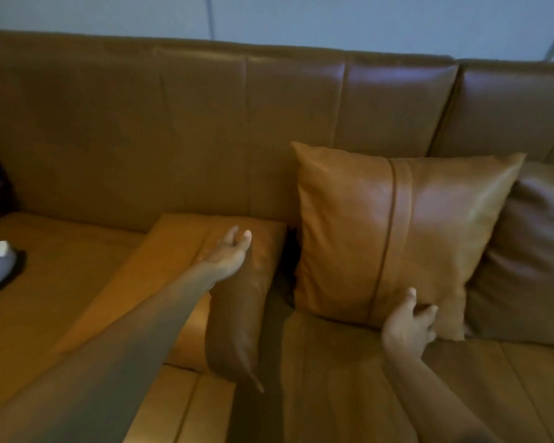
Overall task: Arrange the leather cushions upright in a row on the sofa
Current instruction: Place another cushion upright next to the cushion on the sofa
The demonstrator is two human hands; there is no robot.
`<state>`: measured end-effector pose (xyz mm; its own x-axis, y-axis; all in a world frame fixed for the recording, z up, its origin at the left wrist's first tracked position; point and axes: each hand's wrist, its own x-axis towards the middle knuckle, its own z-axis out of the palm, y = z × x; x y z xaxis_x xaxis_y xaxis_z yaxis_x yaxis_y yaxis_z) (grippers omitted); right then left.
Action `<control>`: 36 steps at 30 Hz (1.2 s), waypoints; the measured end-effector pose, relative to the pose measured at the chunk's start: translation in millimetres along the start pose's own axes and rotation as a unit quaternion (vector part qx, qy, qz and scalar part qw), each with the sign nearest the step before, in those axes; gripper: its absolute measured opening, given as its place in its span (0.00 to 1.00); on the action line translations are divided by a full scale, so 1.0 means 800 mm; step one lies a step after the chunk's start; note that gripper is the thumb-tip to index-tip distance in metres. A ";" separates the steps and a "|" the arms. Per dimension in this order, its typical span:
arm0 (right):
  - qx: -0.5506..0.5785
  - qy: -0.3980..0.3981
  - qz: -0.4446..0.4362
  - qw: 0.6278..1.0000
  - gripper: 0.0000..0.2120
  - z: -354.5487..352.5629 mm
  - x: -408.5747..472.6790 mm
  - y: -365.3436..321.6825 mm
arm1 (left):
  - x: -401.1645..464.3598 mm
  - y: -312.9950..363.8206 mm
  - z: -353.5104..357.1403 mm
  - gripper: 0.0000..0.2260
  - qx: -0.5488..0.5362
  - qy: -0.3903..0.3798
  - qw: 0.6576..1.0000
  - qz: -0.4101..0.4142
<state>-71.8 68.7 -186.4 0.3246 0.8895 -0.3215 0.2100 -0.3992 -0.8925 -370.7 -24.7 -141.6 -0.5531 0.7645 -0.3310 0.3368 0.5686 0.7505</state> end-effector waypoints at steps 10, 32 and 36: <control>0.004 -0.244 0.069 0.967 0.40 0.133 -0.159 0.028 | -0.068 -0.153 -0.111 0.44 0.080 0.076 0.990 -0.094; -0.029 -0.405 -0.058 0.912 0.36 0.194 -0.170 -0.015 | -0.091 -0.245 -0.117 0.61 -0.199 0.131 0.957 -0.165; 0.008 -0.416 -0.131 0.900 0.36 0.181 -0.171 -0.023 | -0.101 -0.248 -0.104 0.52 -0.245 0.197 0.947 -0.071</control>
<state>-253.6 -13.2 -171.8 -0.5384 0.8135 -0.2197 0.1639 -0.1546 -0.9743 -455.7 -224.8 -216.3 -0.8400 0.4634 -0.2821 -0.1025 0.3749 0.9214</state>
